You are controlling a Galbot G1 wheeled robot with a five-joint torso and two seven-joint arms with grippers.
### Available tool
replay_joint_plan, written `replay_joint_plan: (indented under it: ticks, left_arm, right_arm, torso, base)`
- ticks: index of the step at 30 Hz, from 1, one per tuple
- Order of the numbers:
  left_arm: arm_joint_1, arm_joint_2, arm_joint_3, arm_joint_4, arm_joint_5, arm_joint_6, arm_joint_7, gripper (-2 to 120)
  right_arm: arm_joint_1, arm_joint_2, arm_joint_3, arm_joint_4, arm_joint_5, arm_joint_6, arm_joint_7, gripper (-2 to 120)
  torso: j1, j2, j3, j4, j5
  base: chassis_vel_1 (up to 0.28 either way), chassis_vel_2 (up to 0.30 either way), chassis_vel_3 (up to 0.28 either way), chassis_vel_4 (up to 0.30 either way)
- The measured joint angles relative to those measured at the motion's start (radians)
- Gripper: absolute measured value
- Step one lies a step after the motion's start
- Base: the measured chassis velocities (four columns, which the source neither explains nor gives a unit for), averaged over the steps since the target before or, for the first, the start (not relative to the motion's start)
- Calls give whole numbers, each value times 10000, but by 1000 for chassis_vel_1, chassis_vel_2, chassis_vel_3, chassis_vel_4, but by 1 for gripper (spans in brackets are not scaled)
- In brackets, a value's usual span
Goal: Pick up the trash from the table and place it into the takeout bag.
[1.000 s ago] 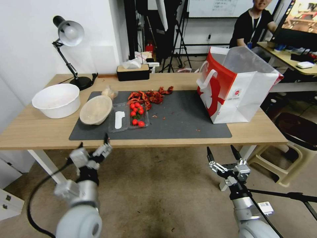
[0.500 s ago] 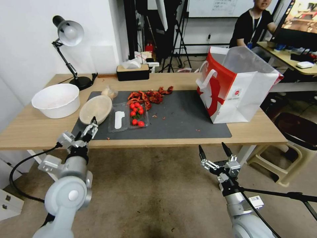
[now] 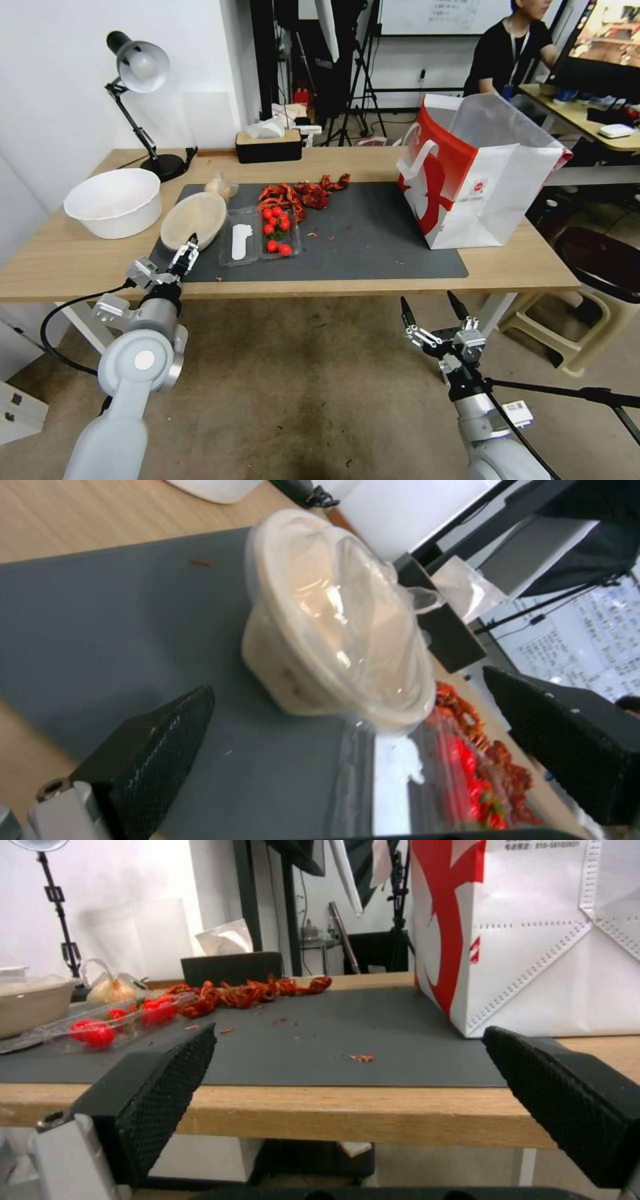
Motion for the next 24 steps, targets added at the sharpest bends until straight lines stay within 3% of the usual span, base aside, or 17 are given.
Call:
replay_joint_plan:
  ticks: [10, 14, 19, 21, 24]
  left_arm:
    - [-514, 80, 33, 374, -451, 1, -112, 98]
    - [-1015, 190, 133, 654, -704, 129, -346, 78]
    - [-1194, 254, 171, 804, -772, 152, -418, 70]
    - [-1487, 307, 158, 1141, -975, 188, -551, 55]
    - [-1517, 285, 145, 1309, -1043, 148, -561, 46]
  right_arm:
    - [-25, 26, 28, 4, -61, 6, 44, 100]
    - [-22, 59, 22, 13, -132, -2, 99, 100]
    - [-34, 66, 6, 17, -143, -50, 144, 100]
    - [-31, 21, -2, 85, -142, -164, 270, 100]
    - [-3, -4, 33, 99, -140, -206, 330, 100]
  torso:
    - [0, 0, 0, 0, 0]
    - [0, 0, 0, -1, 0]
    - [0, 0, 0, 0, 1]
    - [0, 0, 0, -1, 0]
    - [0, 0, -1, 0, -1]
  base:
    - [0, 0, 0, 0]
    - [0, 0, 0, 0]
    - [0, 0, 0, 0]
    - [0, 0, 0, 0]
    - [0, 0, 0, 0]
